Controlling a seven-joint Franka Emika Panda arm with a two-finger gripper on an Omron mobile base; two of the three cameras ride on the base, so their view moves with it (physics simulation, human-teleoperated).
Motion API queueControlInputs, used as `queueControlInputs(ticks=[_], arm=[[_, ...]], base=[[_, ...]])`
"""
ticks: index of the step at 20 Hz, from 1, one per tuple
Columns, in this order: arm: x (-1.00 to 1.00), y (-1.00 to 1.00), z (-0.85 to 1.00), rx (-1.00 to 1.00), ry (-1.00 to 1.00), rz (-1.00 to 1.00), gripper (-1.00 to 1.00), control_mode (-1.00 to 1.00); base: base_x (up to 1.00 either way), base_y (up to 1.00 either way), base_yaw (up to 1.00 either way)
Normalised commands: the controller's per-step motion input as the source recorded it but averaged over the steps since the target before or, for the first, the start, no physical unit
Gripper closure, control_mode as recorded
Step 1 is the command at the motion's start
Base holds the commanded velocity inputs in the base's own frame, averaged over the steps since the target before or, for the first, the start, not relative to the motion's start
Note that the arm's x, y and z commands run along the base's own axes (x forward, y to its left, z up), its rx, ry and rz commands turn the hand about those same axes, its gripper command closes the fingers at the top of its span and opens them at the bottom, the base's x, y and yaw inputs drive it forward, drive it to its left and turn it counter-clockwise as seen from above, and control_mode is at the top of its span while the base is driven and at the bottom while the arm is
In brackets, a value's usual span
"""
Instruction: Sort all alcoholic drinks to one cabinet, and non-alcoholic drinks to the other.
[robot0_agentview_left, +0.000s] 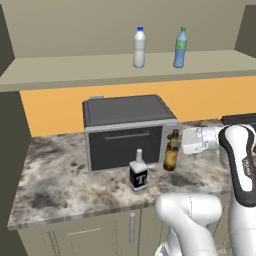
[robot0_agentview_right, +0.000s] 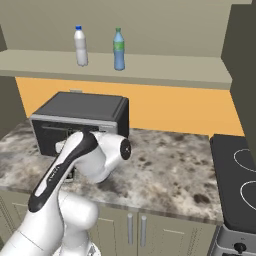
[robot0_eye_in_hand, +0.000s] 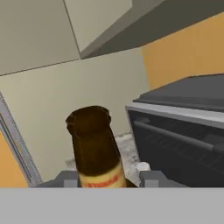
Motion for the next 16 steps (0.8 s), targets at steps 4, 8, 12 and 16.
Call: queueControlInputs(ticks=[4, 8, 12, 16], arm=[[-0.67, -0.14, 0.80, -0.06, 0.02, -0.29, 1.00, -1.00], [-0.70, -0.21, 0.65, -0.12, 0.04, -0.30, 1.00, -1.00], [-0.77, -0.22, 0.53, -0.18, 0.05, -0.30, 1.00, -1.00], [-0.69, -0.13, 0.41, -0.19, 0.10, -0.30, 1.00, -1.00]], base=[[0.00, 0.00, 0.00], [0.00, 0.00, 0.00], [0.00, 0.00, 0.00], [0.00, 0.00, 0.00]])
